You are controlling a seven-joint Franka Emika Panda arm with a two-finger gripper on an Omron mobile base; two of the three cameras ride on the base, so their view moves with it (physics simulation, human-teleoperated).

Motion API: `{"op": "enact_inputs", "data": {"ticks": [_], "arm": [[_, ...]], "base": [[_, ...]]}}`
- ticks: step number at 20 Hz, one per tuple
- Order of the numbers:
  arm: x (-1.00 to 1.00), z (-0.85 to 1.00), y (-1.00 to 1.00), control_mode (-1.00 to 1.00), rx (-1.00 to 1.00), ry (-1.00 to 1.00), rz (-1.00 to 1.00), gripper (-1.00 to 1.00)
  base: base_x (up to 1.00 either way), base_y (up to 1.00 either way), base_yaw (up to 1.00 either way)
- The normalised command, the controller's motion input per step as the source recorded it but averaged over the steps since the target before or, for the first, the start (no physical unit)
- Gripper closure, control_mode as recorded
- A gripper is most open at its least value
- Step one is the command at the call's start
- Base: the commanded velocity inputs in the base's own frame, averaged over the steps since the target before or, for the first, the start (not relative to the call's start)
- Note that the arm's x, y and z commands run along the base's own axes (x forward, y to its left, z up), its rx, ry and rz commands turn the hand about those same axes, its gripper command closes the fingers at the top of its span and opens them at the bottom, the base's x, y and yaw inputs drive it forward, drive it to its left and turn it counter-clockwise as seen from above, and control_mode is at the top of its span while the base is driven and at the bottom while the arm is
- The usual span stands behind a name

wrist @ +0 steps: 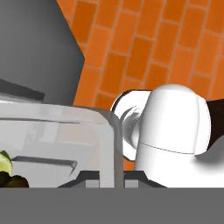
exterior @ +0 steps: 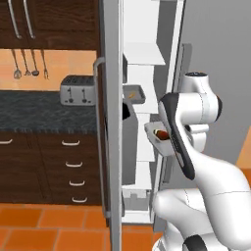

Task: Take the meat container that has the shrimp and place it on the second highest rack of the freezer. Then take the vegetable container that has the bell pepper and lemon wedge and place it on the highest rack of the freezer.

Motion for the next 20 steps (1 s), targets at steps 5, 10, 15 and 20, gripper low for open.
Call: {"op": "enact_inputs", "data": {"ticks": [5, 10, 15, 20], "arm": [[0.00, 0.00, 0.00, 1.00, 0.00, 0.00, 0.00, 1.00], [0.00, 0.00, 0.00, 1.00, 0.00, 0.00, 0.00, 1.00], [0.00, 0.00, 0.00, 1.00, 0.00, 0.00, 0.00, 1.00], [0.00, 0.00, 0.00, 1.00, 0.00, 0.00, 0.00, 1.00]], "base": [[0.23, 0.07, 0.28], [0.00, -0.27, -0.04], [0.40, -0.16, -0.10], [0.54, -0.08, -0.07]]}}
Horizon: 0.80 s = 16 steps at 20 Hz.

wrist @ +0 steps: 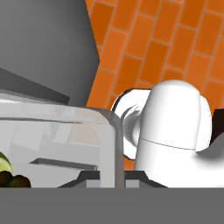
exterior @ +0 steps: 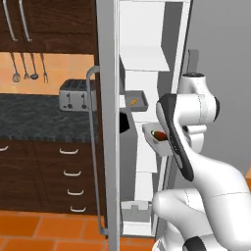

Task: Take the meat container that has the shrimp and place it on the second highest rack of the freezer. Then take the vegetable container that has the bell pepper and lemon wedge and place it on the highest rack of the freezer.

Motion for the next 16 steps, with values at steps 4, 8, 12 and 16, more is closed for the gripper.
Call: {"op": "enact_inputs", "data": {"ticks": [4, 8, 12, 16], "arm": [[0.00, 0.00, 0.00, 1.00, 0.00, 0.00, 0.00, 1.00], [0.00, 0.00, 0.00, 1.00, 0.00, 0.00, 0.00, 1.00], [0.00, 0.00, 0.00, 1.00, 0.00, 0.00, 0.00, 1.00], [0.00, 0.00, 0.00, 1.00, 0.00, 0.00, 0.00, 1.00]], "base": [[0.50, -0.01, -0.05], [0.54, 0.00, -0.01], [0.16, 0.04, 0.00], [0.05, 0.15, 0.00]]}}
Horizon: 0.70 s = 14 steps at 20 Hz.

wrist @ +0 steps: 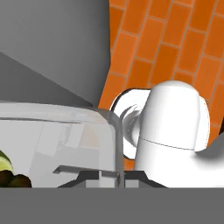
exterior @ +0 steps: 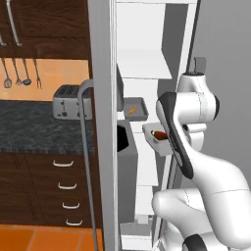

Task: Take the meat container that has the shrimp and place it on the second highest rack of the freezer. Then take the vegetable container that has the bell pepper and lemon wedge and place it on the highest rack of the freezer.

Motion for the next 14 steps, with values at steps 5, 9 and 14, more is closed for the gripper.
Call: {"op": "enact_inputs", "data": {"ticks": [5, 9, 14], "arm": [[0.00, 0.00, 0.00, 1.00, 0.00, 0.00, 0.00, 1.00], [0.00, 0.00, 0.00, 1.00, 0.00, 0.00, 0.00, 1.00], [0.00, 0.00, 0.00, 1.00, 0.00, 0.00, 0.00, 1.00]], "base": [[0.09, 0.25, 0.00], [0.02, 0.30, 0.00], [0.35, 0.20, 0.00]]}}
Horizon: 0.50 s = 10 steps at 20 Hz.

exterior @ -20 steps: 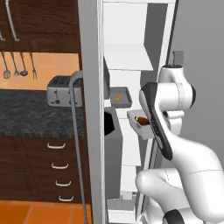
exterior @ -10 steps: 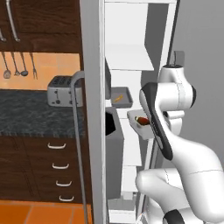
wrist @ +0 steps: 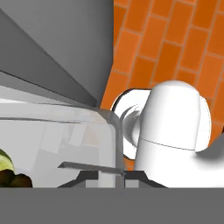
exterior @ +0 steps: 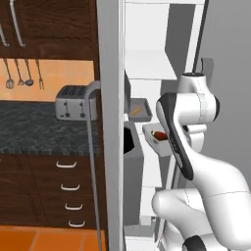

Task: Take the meat container that has the shrimp and place it on the second highest rack of the freezer. Then take the vegetable container that has the bell pepper and lemon wedge and place it on the highest rack of the freezer.

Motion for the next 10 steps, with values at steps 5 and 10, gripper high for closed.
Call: {"op": "enact_inputs", "data": {"ticks": [5, 10], "arm": [[0.00, 0.00, 0.00, 1.00, 0.00, 0.00, 0.00, 1.00], [0.00, 0.00, 0.00, 1.00, 0.00, 0.00, 0.00, 1.00]], "base": [[0.37, 0.05, 0.00], [0.39, 0.06, 0.00]]}}
